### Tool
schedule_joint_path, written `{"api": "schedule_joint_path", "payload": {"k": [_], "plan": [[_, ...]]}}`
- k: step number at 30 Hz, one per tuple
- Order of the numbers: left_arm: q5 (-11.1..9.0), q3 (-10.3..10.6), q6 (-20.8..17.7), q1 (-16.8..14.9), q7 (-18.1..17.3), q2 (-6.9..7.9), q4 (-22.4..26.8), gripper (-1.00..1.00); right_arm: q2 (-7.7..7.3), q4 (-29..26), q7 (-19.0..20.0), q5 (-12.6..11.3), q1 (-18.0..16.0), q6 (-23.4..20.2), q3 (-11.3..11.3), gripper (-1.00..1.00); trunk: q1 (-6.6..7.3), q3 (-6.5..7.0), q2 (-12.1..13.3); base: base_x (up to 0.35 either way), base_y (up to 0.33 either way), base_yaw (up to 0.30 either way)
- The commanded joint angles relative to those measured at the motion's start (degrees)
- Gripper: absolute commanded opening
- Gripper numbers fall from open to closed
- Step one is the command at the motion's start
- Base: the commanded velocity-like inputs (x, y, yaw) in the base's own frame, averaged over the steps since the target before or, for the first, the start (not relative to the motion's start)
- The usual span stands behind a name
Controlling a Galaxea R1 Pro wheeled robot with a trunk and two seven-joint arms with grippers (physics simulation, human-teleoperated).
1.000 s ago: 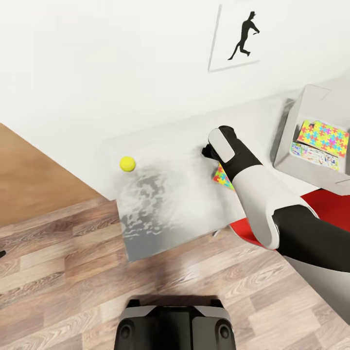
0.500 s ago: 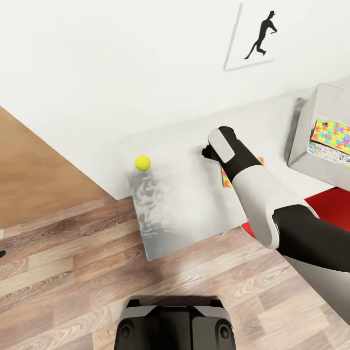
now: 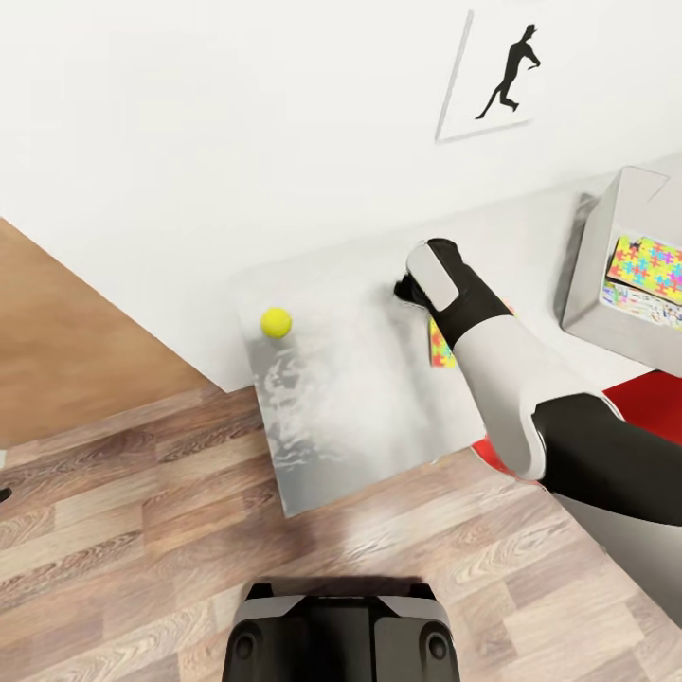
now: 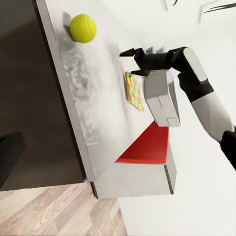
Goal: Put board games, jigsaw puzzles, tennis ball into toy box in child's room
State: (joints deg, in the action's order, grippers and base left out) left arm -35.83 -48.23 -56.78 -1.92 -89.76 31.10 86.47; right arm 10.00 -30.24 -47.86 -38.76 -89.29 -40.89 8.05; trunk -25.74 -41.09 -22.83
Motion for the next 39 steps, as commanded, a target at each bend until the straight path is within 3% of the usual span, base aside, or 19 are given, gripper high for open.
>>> {"api": "schedule_joint_path", "payload": {"k": [1, 9, 19, 39], "plan": [[0.06, -0.02, -0.61, -0.01, -0.24, 0.02, 0.02, 1.00, 0.00, -0.05, -0.39, -0.28, -0.53, 0.10, 0.12, 1.00, -0.05, -0.07, -0.08, 0.101, -0.094, 0.000], [0.06, -0.03, -0.61, -0.01, -0.24, -0.04, 0.03, 1.00, 0.00, -0.21, -0.55, 0.12, -2.11, 1.17, 0.19, 1.00, -0.05, -0.07, -0.08, 0.047, -0.049, 0.000], [0.06, -0.08, -0.61, -0.01, -0.24, -0.40, 0.02, 1.00, 0.00, -0.26, -0.57, 5.88, -2.61, 1.17, 0.14, 1.00, -0.05, -0.07, -0.08, 0.003, -0.166, 0.000], [0.06, -0.06, -0.61, -0.01, -0.24, -0.42, 0.01, 1.00, 0.00, 0.29, -0.60, 6.92, -2.82, 1.16, 0.13, 1.00, -0.05, -0.07, -0.08, -0.009, -0.017, 0.000]]}}
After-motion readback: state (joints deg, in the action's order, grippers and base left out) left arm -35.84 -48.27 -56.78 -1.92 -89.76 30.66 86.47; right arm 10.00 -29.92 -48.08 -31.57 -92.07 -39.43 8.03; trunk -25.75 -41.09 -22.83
